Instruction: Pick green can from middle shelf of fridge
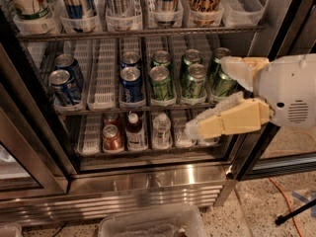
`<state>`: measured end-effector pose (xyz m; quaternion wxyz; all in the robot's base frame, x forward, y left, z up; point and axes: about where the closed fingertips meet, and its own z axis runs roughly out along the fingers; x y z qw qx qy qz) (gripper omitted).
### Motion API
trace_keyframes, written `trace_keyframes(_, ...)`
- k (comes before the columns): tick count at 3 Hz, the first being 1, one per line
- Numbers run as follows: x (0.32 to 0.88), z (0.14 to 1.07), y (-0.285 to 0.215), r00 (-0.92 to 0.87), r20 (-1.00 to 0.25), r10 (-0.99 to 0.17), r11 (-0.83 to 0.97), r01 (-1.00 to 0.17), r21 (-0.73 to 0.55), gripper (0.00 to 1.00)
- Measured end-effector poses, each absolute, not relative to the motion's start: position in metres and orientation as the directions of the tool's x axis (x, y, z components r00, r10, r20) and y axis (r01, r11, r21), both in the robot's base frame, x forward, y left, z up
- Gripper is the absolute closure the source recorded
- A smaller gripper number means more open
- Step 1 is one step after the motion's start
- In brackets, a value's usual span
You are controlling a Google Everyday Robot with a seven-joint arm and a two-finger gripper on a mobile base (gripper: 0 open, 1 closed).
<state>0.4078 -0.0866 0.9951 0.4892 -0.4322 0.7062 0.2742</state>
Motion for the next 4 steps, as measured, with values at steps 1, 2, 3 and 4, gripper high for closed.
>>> trace_keyframes(1,0.408,0.995,-0.087,-0.144,-0.932,-0.333,0.49,-0.871,-0.041,0.0)
trace_keyframes(2,0.409,0.986,-0.075,-0.12,-0.945,-0.304,0.542,-0.837,-0.068,0.0)
trace_keyframes(3,0.425,0.965,-0.064,-0.093,-0.965,-0.246,0.622,-0.779,-0.083,0.0)
trace_keyframes(4,0.441,0.941,-0.053,-0.084,-0.981,-0.174,0.695,-0.717,-0.062,0.0)
